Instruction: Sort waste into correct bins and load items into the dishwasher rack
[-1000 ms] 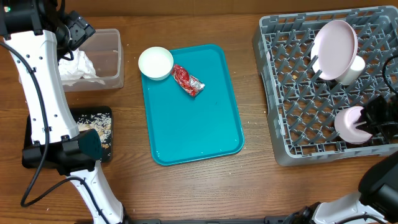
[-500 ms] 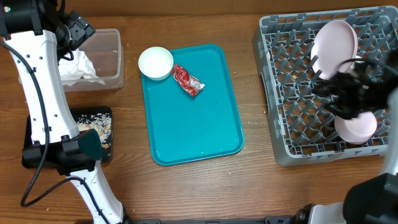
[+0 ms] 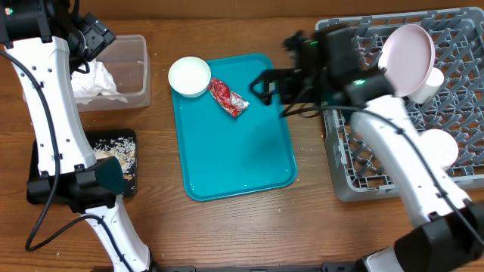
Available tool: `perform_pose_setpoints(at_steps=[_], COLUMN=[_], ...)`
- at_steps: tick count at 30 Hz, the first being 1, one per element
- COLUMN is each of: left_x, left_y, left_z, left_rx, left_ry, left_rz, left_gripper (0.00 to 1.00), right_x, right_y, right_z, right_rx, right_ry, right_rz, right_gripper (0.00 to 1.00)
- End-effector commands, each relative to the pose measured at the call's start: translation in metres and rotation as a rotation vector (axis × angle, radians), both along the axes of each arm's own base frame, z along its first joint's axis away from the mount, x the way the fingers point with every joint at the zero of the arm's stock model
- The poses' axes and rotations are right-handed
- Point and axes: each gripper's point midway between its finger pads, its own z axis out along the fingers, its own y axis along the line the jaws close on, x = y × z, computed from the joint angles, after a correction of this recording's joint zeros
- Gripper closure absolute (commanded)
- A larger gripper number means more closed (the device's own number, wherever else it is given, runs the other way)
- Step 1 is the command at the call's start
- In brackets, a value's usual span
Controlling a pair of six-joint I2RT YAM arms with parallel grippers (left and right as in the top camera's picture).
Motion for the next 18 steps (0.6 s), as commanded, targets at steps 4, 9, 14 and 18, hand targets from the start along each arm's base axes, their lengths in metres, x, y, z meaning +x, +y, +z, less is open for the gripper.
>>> perform_pose_setpoints(at_steps=[4, 9, 14, 18], left_x=[0.002, 0.001, 0.001, 0.001], left_y=[-0.001, -0.001, -0.001, -0.001], left_z=[-0.005, -0.005, -0.005, -0.005], left_rx=[0.001, 0.001, 0.002, 0.001], left_ry=[0.016, 0.016, 0.015, 0.016], left_rz=[-0.022, -0.022, -0.022, -0.022], left_gripper=[0.00, 0.00, 0.00, 0.00], right_x=[0.021, 0.035, 0.050, 0.057], right_y=[-0.013, -0.049, -0.096, -0.120], right_z=[-0.024, -0.026, -0.028, -0.028], right_rx=[-0.245, -0.233, -0.241, -0.242], right_ry=[-0.075, -0.029, -0.003, 0.004], right_rz=[-0.151, -0.275, -0.381, -0.437], right_gripper=[0.00, 0.00, 0.00, 0.00])
